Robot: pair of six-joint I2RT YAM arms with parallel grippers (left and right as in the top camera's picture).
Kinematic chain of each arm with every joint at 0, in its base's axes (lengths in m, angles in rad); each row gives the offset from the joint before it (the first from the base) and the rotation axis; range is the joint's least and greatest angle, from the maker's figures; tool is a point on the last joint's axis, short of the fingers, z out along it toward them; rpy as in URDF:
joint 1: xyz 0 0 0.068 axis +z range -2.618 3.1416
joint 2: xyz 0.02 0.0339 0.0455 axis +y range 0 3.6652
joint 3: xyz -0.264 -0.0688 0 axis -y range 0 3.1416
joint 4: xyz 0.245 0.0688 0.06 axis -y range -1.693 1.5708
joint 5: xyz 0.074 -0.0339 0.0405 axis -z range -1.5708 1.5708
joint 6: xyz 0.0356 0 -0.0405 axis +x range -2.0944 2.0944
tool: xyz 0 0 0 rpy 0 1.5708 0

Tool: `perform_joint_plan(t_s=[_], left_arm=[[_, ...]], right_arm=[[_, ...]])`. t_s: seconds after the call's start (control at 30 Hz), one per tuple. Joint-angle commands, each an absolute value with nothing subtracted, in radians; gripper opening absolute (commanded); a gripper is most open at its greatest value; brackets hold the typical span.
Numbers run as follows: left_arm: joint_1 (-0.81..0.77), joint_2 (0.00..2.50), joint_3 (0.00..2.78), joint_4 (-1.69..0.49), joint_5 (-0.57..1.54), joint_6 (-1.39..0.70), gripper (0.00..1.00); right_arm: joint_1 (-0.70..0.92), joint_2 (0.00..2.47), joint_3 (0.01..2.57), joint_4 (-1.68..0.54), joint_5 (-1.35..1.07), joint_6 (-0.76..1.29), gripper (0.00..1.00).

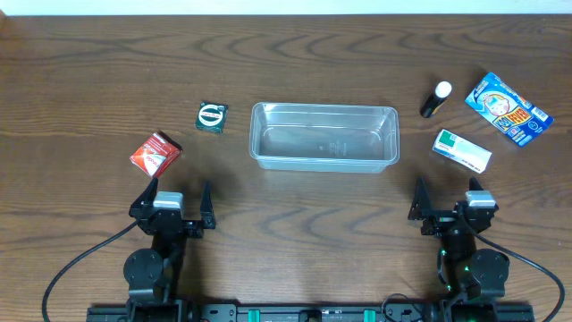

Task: Pack container
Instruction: 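Move the right gripper toward the blue Kool Fever box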

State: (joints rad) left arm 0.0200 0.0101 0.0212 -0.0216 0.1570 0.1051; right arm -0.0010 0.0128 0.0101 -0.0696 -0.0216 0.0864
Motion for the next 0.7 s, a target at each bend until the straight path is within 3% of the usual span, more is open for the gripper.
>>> perform_joint_plan(t_s=[0.0, 0.67], left_arm=[[0.027, 0.004, 0.004, -0.056, 0.169, 0.103, 0.98], [0.027, 0.004, 0.004, -0.056, 0.169, 0.103, 0.98]], right_arm=[[0.007, 0.006, 0.006, -0.072, -0.004, 0.073, 0.99], [0.003, 0.035, 0.039, -0.05, -0.03, 0.073, 0.99]])
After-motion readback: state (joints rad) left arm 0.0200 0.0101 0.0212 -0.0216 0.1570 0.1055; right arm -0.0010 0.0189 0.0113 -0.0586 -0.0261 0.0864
